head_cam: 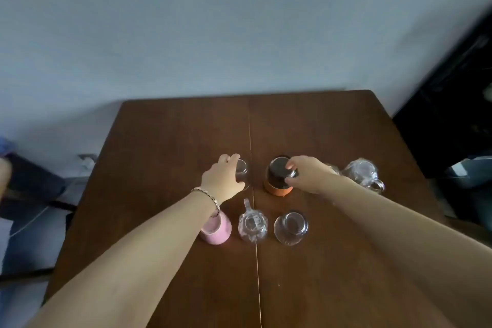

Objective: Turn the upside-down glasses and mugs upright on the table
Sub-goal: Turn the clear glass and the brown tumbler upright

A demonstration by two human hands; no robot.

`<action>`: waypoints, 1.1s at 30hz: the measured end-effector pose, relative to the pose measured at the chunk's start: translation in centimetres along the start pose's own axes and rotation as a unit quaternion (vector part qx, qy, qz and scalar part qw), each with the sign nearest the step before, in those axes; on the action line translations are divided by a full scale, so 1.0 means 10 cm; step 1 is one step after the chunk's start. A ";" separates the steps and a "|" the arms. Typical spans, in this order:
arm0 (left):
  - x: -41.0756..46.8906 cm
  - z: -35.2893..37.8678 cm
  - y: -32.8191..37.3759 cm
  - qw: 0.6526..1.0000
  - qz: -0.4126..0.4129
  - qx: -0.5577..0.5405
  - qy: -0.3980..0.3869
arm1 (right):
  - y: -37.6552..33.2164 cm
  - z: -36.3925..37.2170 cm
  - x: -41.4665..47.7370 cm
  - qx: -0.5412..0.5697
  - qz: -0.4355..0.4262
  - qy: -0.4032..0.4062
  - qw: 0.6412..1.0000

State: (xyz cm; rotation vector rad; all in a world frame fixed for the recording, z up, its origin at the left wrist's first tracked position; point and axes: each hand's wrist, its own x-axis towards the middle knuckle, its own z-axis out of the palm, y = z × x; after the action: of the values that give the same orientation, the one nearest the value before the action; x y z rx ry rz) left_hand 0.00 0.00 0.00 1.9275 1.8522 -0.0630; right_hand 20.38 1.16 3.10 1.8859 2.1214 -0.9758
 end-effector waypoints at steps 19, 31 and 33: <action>0.14 -0.06 -0.39 0.976 -0.118 -0.182 0.018 | -0.20 0.27 0.80 -0.170 0.118 0.000 0.978; 0.08 -0.32 -0.38 0.699 -0.271 -0.655 -0.098 | 0.02 0.14 0.18 0.301 0.035 0.190 0.934; 0.06 -0.34 -0.36 0.697 -0.244 -0.666 -0.101 | 0.05 0.11 0.08 0.363 0.044 0.179 0.914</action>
State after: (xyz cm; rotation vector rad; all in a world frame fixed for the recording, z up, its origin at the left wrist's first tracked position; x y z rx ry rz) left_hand -4.34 1.75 1.72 0.3746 1.4147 0.6829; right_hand 20.37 1.29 1.65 2.6421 1.9686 -1.6816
